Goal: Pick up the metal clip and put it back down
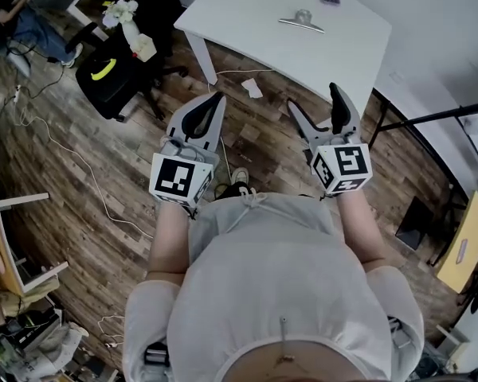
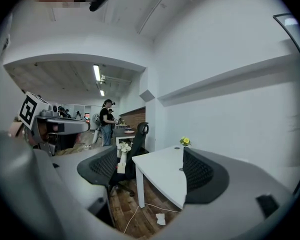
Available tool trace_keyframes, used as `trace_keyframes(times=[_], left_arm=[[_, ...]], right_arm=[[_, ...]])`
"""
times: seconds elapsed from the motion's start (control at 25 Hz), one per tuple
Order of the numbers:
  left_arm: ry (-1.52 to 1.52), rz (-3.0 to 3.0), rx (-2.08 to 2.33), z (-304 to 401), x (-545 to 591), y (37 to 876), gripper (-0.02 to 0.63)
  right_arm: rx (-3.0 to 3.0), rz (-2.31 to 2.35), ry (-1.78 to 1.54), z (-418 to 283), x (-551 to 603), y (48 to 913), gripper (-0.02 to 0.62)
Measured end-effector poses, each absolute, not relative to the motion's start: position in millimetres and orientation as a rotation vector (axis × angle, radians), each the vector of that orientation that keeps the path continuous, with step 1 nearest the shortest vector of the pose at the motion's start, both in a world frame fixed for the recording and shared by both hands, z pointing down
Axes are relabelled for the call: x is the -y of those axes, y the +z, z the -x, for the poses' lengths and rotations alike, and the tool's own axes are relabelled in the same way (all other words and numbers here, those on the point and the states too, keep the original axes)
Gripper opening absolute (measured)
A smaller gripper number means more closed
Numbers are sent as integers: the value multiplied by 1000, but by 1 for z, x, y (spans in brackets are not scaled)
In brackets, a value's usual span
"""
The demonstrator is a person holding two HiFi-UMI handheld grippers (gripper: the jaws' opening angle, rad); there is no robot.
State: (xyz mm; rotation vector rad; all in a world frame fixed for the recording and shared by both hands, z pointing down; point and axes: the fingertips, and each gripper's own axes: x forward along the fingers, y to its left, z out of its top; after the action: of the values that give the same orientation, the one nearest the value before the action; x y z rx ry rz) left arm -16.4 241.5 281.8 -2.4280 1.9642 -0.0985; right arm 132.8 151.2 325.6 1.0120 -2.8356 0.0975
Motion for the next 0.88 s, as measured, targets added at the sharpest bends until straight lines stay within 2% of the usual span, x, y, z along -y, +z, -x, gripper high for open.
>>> trace_keyframes(times=[0.44,0.88], left_arm=[[-107,2593,-1815,74,-144,301,18],[-158,2694,-1696,85,7,331,18]], right_arm=[[2669,-1176,161,-84,-69,349,407],[2556,-1249,292,-70,68,399,407]])
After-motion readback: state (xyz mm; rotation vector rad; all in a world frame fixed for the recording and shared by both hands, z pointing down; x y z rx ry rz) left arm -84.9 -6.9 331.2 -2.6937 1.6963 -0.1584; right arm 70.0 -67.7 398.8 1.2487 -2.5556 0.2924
